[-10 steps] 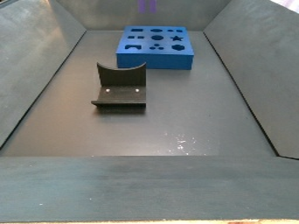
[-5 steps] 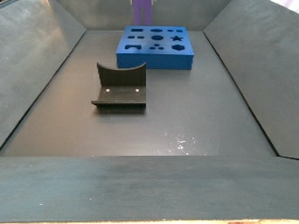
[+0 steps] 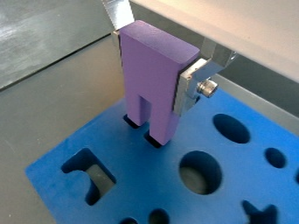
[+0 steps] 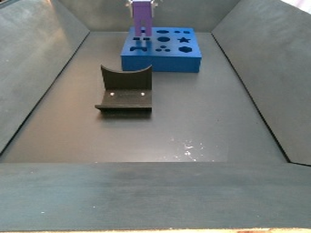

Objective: Pick up the double-square object. Rotate the double-square object. Move to above the board. Insert the double-square object.
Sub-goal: Insert the double-square object.

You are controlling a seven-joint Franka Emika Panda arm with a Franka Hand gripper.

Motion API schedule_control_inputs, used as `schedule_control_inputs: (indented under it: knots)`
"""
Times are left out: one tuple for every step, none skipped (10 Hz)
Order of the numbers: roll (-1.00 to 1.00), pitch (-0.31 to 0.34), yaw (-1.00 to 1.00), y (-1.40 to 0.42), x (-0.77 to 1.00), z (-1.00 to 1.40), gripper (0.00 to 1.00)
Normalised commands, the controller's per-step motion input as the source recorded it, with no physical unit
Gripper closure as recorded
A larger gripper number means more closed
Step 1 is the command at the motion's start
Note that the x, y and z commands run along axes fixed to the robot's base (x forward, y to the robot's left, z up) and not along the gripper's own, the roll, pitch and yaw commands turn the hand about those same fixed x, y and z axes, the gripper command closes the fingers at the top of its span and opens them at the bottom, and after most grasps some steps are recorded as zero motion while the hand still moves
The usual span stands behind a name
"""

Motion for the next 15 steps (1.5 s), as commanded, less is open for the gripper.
schedule_control_inputs:
  knots:
    - [0.01, 0.000, 0.00, 0.00, 0.00, -0.01, 1.00]
    - [0.08, 0.000, 0.00, 0.00, 0.01, -0.14, 1.00]
    - [0.16, 0.000, 0.00, 0.00, 0.00, -0.33, 1.00]
    - [0.12, 0.000, 0.00, 0.00, 0.00, -0.39, 1.00]
    - [0.06, 0.000, 0.00, -0.01, 0.05, -0.37, 1.00]
    - [0.03, -0.017, 0.00, -0.01, 0.09, -0.38, 1.00]
    - [0.02, -0.037, 0.00, -0.06, 0.15, -0.38, 1.00]
    - [0.00, -0.063, 0.00, -0.10, 0.23, -0.33, 1.00]
    - [0.02, -0.023, -0.01, -0.07, 0.28, -0.28, 1.00]
    - [0.07, 0.000, -0.01, -0.03, 0.24, -0.27, 1.00]
    - [0.15, 0.000, 0.00, 0.00, 0.12, -0.42, 1.00]
    - [0.29, 0.000, 0.00, 0.00, 0.02, -0.71, 1.00]
    - [0.37, 0.000, 0.00, 0.00, 0.00, -0.82, 1.00]
    - [0.41, 0.000, 0.00, -0.01, 0.00, -0.69, 1.00]
    - [0.00, 0.000, 0.00, 0.00, 0.00, 0.00, 0.00]
